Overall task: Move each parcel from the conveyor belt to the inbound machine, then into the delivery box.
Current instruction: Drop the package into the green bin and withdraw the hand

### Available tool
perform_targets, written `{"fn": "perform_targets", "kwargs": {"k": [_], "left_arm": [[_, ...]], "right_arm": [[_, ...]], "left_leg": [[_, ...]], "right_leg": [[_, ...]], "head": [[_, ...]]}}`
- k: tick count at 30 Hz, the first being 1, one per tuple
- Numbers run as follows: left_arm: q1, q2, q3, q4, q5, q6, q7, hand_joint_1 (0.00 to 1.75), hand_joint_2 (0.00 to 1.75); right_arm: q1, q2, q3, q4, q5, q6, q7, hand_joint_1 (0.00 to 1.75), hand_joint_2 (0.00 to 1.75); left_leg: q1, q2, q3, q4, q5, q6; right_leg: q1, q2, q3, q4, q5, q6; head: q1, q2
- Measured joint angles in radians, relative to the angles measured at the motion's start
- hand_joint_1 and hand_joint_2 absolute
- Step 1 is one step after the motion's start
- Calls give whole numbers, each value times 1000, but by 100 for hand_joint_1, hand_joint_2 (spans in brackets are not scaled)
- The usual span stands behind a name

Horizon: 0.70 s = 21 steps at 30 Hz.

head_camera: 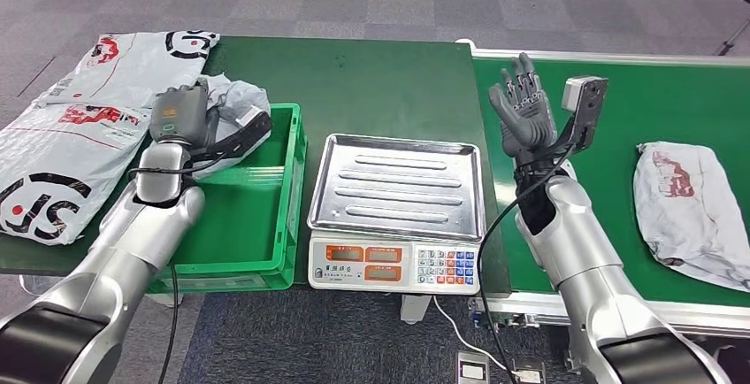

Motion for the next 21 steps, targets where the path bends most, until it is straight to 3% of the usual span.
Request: {"fn": "perform_targets", "kwargs": {"k": [1,2,5,6,13,16,20,21], "left_arm": [[7,9,5,-1,-19,-7,10,175,175],[12,16,9,-2,-29,-10,15,175,175],[21,27,19,-5,-29,-15,7,46,175],[23,28,25,-6,-20,-17,-7,2,175],[43,21,86,-56,187,-44,-213,0,175],[46,12,99,-82,248,-62,-256,0,175],[48,-16,119,-117,411,-130,-356,0,175],[49,-28,125,-127,467,-157,-388,0,175]], "right_arm": [[-1,0,0,0,2,0,0,0,175],[-2,0,0,1,3,0,0,0,131],[-5,0,0,4,6,0,-1,0,0],[-7,0,0,6,8,0,-1,0,0],[-29,1,0,23,51,-35,4,0,0],[-32,2,0,26,61,-44,5,0,0],[-33,2,1,27,101,-102,3,0,175],[-34,3,1,27,115,-123,2,0,175]], "left_leg": [[0,0,0,0,0,0],[0,0,0,0,0,0],[0,0,0,0,0,0],[0,0,0,0,0,0],[0,0,0,0,0,0],[0,-1,0,0,0,0],[0,-1,0,0,0,0],[0,-2,0,0,0,0]], "right_leg": [[0,0,0,0,0,0],[0,0,0,0,0,0],[0,0,0,0,0,0],[0,0,0,0,0,0],[0,0,0,0,0,0],[0,0,0,0,0,0],[0,-1,0,0,0,0],[0,-2,1,0,0,0]], "head": [[0,0],[0,0],[0,0],[0,0],[0,0],[0,0],[0,0],[0,0]]}}
